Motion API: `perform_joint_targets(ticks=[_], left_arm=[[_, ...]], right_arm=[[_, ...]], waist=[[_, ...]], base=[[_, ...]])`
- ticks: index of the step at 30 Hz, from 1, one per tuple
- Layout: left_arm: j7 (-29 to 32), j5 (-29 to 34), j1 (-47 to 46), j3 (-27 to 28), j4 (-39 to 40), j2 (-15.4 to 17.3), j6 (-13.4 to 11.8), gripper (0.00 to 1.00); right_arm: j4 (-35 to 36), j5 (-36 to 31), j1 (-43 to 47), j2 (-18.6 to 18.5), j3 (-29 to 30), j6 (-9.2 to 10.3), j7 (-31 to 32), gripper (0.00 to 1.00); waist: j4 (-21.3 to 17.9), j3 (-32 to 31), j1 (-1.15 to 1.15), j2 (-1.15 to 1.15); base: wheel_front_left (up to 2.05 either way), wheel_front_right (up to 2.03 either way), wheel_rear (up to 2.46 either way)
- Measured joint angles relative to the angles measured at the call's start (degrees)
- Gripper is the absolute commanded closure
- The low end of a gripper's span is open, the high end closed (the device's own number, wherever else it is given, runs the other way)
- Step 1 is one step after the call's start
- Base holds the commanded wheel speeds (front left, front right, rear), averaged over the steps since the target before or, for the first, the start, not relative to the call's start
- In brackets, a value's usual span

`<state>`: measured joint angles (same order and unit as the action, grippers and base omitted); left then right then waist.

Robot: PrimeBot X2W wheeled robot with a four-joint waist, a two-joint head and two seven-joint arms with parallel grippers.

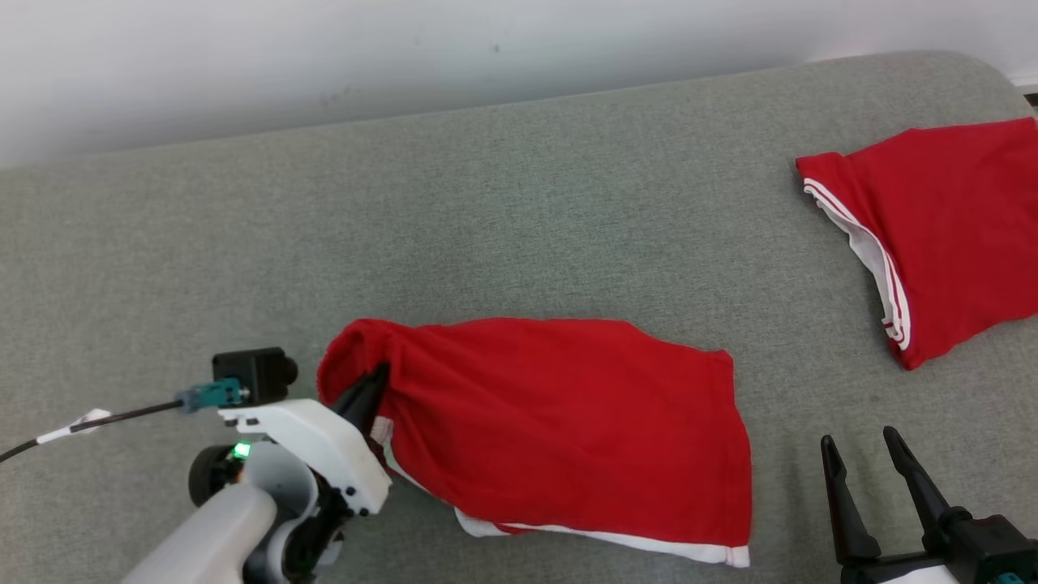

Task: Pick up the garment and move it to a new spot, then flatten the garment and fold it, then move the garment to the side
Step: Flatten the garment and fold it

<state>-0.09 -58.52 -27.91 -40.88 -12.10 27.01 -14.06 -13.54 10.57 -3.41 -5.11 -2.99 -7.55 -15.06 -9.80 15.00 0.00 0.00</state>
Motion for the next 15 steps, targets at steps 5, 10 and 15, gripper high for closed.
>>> perform_joint_targets(ticks=[5, 10, 15], left_arm=[[-2.4, 0.8, -0.5, 0.5, -5.5, -0.2, -0.4, 0.88], [-4.8, 1.1, 0.2, 0.4, -6.8, -0.6, 0.3, 0.00], [-7.7, 1.5, 3.1, 0.8, -4.7, 0.3, 0.1, 0.00]], right_arm=[[0.0, -0.2, 0.0, -0.6, 0.2, 0.00, 0.0, 0.00], [0.0, -0.4, 0.3, -0.8, 0.4, 0.00, 0.0, 0.00], [0.1, -0.4, 1.1, -0.8, 0.4, 0.00, 0.0, 0.00]], waist=[[-0.3, -0.8, 0.00, 0.00], [0.2, -2.2, 0.00, 0.00], [1.0, -4.0, 0.00, 0.00]], base=[[0.00, 0.00, 0.00], [0.00, 0.00, 0.00], [0.00, 0.00, 0.00]])
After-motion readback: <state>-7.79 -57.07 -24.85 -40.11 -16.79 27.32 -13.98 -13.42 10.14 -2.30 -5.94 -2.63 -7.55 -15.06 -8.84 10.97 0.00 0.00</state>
